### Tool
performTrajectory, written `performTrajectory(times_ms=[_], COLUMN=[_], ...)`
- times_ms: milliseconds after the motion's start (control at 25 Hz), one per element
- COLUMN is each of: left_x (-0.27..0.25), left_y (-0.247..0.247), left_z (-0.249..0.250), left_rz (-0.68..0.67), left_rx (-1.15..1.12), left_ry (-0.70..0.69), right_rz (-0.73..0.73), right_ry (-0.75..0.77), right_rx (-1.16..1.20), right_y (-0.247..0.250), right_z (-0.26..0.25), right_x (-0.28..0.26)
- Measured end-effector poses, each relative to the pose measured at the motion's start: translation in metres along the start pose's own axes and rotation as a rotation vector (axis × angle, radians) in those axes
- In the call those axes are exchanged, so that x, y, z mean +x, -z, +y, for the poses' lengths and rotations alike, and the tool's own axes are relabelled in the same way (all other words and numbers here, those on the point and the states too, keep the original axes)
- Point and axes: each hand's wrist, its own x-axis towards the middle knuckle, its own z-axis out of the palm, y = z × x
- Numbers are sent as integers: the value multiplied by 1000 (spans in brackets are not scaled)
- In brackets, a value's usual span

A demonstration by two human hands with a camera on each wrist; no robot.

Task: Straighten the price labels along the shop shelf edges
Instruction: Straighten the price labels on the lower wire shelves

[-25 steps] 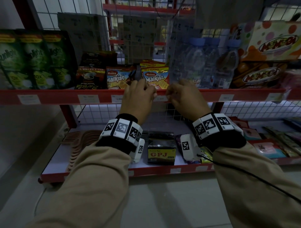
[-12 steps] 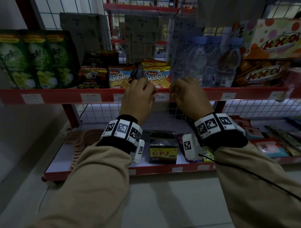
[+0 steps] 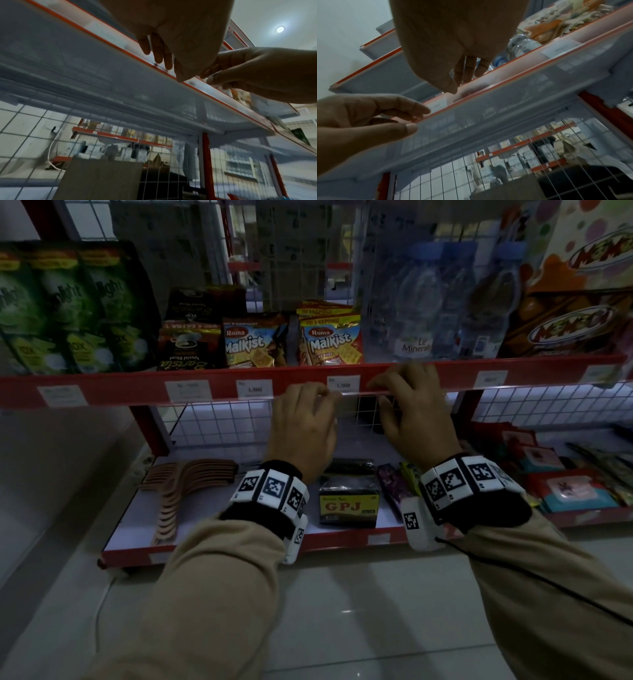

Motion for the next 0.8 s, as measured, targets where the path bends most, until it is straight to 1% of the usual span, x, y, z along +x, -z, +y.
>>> performTrajectory(times_ms=[80,200,240,360,440,480,560,600,680,800], left_x=[-16,-42,-53,-92,-119,-132,-153,-160,-170,-175], left_y=[-14,-34,-43,-72,-91,-99,-111,-114,-120,-124], left_z=[10,21,25,36,44,47,53,56,60,60], left_rz=[-78,-203,-305,-704,-879,-939,-1016,-1016,-969,-921], left_rx=[9,-20,-22,-56,-72,-77,-86,-90,-90,-82], left_ry=[-33,-71,-62,-11,11,14,37,58,89,116], right_rz=[-52,-250,-311,-467,-568,-617,-691,-676,-600,-529], right_ry=[-18,-64,-72,-137,-137,-123,-113,-111,-100,-38], right_rx=[38,53,52,56,27,6,-25,-27,-21,-27], right_y=[-10,-31,-40,-62,-73,-79,-89,-93,-98,-101], right_z=[10,27,33,44,49,51,52,52,55,59], right_x=[-27,-77,-94,-145,-176,-190,-209,-213,-222,-230])
